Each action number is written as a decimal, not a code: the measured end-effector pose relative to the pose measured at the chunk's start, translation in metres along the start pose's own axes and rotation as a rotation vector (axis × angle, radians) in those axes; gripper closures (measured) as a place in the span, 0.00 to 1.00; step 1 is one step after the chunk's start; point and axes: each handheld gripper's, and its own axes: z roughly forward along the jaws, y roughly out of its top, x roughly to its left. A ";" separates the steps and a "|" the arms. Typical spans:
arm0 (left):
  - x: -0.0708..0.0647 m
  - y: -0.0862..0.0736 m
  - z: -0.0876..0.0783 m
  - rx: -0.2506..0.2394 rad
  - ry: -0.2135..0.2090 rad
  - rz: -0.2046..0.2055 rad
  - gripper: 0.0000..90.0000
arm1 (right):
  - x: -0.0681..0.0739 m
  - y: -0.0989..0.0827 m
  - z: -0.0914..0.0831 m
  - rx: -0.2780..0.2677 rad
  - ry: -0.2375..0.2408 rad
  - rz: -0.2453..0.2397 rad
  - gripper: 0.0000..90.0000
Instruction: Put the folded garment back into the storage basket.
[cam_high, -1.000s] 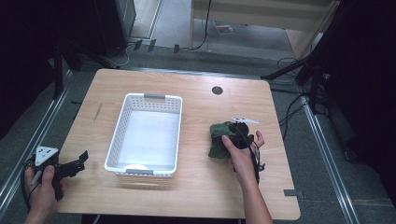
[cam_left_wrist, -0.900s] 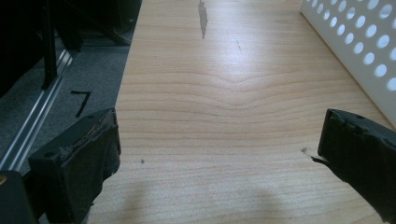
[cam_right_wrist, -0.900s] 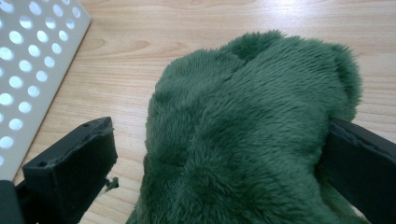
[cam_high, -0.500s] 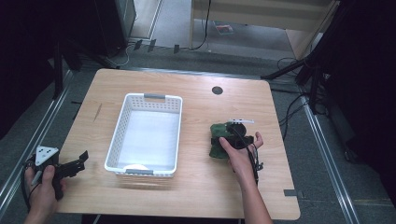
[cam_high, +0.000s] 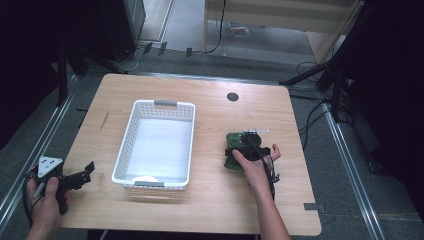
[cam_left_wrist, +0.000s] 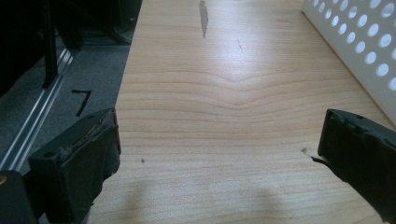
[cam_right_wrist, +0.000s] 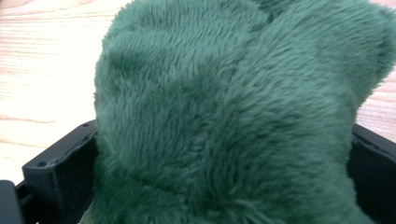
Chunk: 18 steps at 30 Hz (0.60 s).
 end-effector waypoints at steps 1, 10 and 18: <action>0.000 0.000 0.000 0.001 0.000 0.000 0.00 | 0.000 0.000 0.001 0.008 -0.003 0.005 0.00; 0.000 0.000 0.000 0.002 0.001 0.004 0.00 | 0.001 -0.001 0.008 0.035 -0.014 0.007 0.00; 0.000 0.000 0.000 0.004 0.001 0.002 0.00 | 0.005 -0.004 0.012 0.030 -0.053 -0.025 0.01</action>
